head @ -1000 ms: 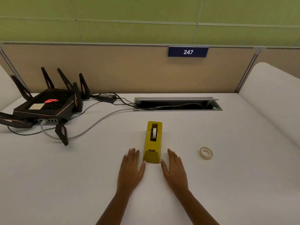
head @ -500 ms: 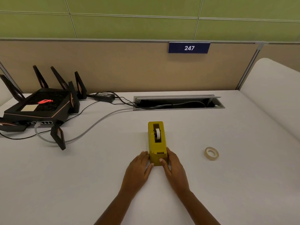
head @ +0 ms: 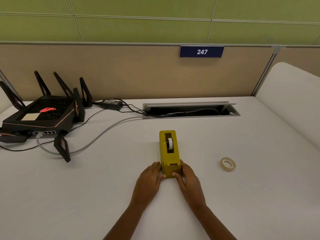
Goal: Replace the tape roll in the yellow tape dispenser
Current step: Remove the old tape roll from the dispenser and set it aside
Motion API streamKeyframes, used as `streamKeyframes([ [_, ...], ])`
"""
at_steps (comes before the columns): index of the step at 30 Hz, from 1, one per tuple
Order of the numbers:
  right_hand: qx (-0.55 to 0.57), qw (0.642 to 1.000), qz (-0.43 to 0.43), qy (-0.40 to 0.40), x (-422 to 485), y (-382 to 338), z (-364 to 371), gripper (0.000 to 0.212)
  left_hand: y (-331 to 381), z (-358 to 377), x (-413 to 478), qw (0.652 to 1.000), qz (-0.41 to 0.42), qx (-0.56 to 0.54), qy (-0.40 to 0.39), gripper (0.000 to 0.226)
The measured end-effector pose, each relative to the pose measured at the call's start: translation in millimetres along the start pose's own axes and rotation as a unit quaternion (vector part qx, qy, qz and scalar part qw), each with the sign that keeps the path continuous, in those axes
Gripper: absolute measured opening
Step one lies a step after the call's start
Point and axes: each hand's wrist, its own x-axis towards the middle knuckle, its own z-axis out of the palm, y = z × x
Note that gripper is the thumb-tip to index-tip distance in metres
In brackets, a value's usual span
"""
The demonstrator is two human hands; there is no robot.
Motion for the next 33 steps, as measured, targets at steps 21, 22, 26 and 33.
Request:
streamKeyframes([
  [21, 0.124, 0.991, -0.017, 0.048, 14, -10, -13, 0.031, 6, -5, 21, 0.991, 0.066, -0.106, 0.044, 0.073],
  [22, 0.119, 0.991, -0.027, 0.061, 20, -12, -16, 0.030, 6, -6, 21, 0.992, 0.062, -0.106, 0.043, 0.077],
  [26, 0.050, 0.995, -0.067, 0.058, 51, -19, -30, 0.032, 7, -7, 23, 0.993, 0.046, -0.101, 0.046, 0.094],
  [33, -0.115, 0.987, -0.098, -0.060, 82, -28, -36, 0.047, 5, -7, 26, 0.989, 0.078, -0.118, 0.051, 0.082],
])
